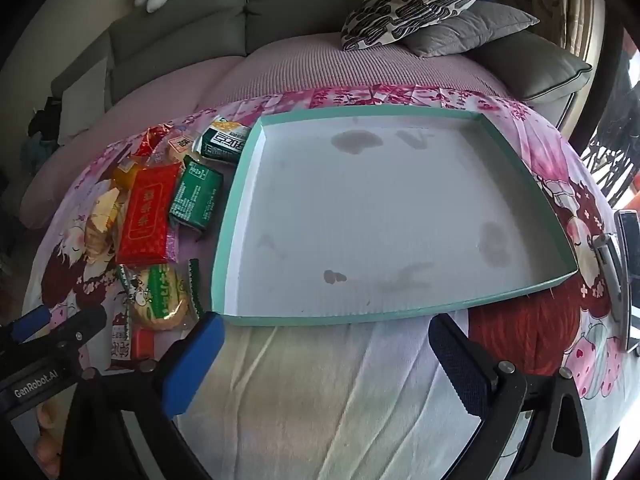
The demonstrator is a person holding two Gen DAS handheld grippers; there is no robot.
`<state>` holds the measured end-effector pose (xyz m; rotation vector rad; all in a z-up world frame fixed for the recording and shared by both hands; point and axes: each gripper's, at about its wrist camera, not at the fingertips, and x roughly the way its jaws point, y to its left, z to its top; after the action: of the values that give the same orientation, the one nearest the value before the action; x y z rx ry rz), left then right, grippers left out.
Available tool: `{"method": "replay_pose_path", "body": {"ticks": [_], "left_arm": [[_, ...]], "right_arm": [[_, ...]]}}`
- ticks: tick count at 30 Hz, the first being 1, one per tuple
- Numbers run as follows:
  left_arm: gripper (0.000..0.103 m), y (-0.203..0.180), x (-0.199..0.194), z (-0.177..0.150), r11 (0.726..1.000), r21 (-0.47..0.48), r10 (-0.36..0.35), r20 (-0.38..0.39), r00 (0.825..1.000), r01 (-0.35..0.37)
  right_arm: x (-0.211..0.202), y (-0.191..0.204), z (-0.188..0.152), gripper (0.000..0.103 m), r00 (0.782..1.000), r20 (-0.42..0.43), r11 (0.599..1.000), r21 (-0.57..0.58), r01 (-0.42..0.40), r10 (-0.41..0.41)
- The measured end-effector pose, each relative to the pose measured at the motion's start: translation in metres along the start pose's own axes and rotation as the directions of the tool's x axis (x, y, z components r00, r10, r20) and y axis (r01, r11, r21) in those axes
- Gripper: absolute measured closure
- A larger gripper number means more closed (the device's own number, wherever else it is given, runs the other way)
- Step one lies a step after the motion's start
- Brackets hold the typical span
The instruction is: Organize snacks
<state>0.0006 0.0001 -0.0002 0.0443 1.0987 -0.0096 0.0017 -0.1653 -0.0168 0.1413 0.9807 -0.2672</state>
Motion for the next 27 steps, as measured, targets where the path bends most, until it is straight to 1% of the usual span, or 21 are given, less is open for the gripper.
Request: {"method": "replay_pose_path", "body": {"ticks": [2, 3, 4, 5, 7, 8, 27], "left_arm": [[0.000, 0.0011, 0.0006, 0.0012, 1.000, 0.002, 0.001, -0.006, 1.000, -0.001], [0.000, 0.0013, 0.0019, 0.0003, 1.000, 0.001, 0.000, 0.008, 1.000, 0.000], [0.000, 0.0020, 0.0020, 0.0006, 1.000, 0.002, -0.002, 0.012, 1.000, 0.002], [0.000, 0.0027, 0.0023, 0.0009, 1.000, 0.005, 0.000, 0.016, 1.000, 0.000], [0.000, 0.0047, 0.0032, 0.0018, 1.000, 0.011, 0.005, 0.022, 1.000, -0.005], [0.000, -0.0019, 0.0004, -0.0014, 0.999, 0.024, 0.021, 0.036, 0.999, -0.022], [0.000, 0.0005, 0.0037, -0.0004, 1.000, 0.015, 0.021, 0.019, 1.000, -0.022]], "right_arm": [[0.0001, 0.0004, 0.0007, 0.000, 1.000, 0.003, 1.000, 0.006, 0.002, -0.002], [0.0004, 0.0005, 0.0013, 0.000, 1.000, 0.003, 1.000, 0.012, -0.001, 0.001], [0.0018, -0.0054, 0.0038, 0.000, 1.000, 0.002, 1.000, 0.024, -0.012, 0.012], [-0.0035, -0.0037, 0.0008, 0.000, 1.000, 0.025, 1.000, 0.021, -0.007, 0.006], [-0.0035, -0.0062, 0.0011, 0.000, 1.000, 0.025, 1.000, 0.027, -0.011, 0.010], [-0.0043, -0.0042, 0.0021, 0.000, 1.000, 0.025, 1.000, 0.025, -0.004, 0.004], [-0.0044, -0.0057, 0.0019, 0.000, 0.999, 0.037, 0.999, 0.044, -0.001, -0.001]]}}
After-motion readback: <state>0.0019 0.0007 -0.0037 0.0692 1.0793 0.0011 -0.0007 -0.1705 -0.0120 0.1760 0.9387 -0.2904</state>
